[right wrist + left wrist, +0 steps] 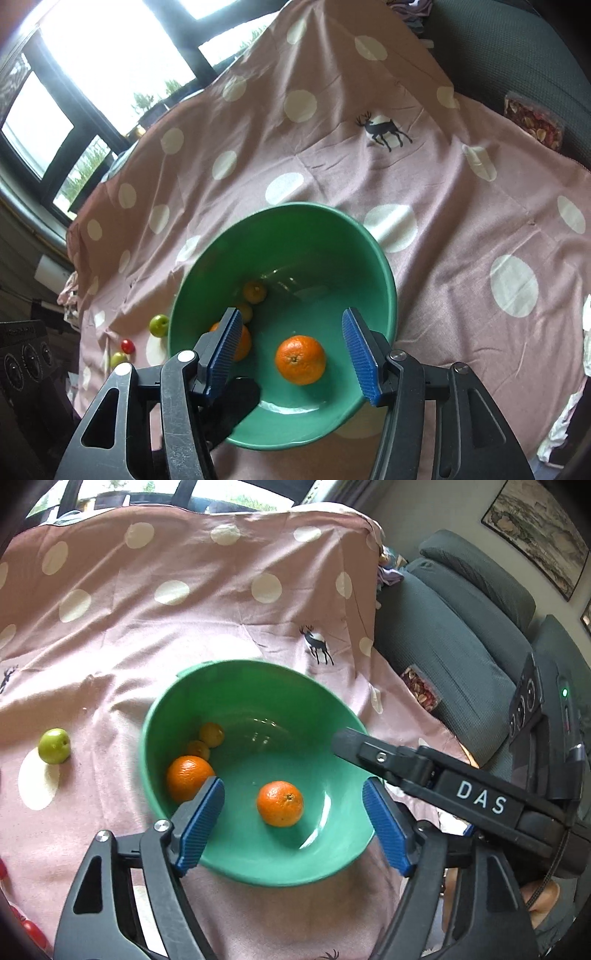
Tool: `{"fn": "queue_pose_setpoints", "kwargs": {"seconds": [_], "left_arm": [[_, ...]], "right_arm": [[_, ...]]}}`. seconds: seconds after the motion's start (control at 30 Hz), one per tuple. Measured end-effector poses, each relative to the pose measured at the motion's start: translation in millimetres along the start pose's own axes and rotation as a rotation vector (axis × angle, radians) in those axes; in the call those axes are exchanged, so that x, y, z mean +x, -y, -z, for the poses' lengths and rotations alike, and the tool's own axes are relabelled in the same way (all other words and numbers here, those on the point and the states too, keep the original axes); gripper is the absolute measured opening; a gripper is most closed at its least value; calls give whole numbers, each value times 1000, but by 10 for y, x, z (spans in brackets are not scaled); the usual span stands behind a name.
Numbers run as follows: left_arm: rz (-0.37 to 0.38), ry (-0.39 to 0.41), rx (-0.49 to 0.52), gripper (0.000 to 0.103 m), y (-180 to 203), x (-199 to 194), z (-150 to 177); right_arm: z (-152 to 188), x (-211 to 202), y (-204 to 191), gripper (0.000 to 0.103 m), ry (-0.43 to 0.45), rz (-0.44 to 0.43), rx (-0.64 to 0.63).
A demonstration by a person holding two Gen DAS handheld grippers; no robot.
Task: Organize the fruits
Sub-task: 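Move the right tool back toward the green lime on the cloth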
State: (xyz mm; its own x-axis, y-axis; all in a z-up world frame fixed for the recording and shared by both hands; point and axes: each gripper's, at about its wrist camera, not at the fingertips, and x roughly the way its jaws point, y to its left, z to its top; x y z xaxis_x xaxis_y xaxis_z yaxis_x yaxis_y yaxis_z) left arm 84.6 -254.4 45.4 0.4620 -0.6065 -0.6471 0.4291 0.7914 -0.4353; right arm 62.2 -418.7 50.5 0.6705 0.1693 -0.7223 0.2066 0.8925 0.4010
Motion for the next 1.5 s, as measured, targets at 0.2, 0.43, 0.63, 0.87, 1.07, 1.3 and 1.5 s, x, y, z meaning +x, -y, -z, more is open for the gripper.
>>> {"fn": "queue_pose_setpoints", "kwargs": {"seconds": [0.2, 0.43, 0.63, 0.87, 1.07, 1.3, 1.5], "left_arm": [[-94, 110, -50, 89, -218, -516, -3], [-259, 199, -155, 99, -674, -1069, 126], [-448, 249, -216, 102, -1162, -1522, 345], [-617, 292, -334, 102, -1858, -1909, 737], [-666, 298, -439, 102, -2251, -2085, 877], [-653, 315, -504, 102, -2494, -2221, 951], [-613, 304, -531, 102, -2540, -2209, 958]], "right_arm": [[-13, -181, 6, 67, 59, 3, 6], [-13, -280, -21, 75, 92, 5, 7], [19, -353, -124, 82, 116, 2, -16], [81, -297, -381, 84, 102, -32, -55], [220, -102, -744, 84, 50, -50, -132], [524, 270, -1474, 84, -46, -78, -290], [648, 749, -2130, 84, -122, -31, -434]]}}
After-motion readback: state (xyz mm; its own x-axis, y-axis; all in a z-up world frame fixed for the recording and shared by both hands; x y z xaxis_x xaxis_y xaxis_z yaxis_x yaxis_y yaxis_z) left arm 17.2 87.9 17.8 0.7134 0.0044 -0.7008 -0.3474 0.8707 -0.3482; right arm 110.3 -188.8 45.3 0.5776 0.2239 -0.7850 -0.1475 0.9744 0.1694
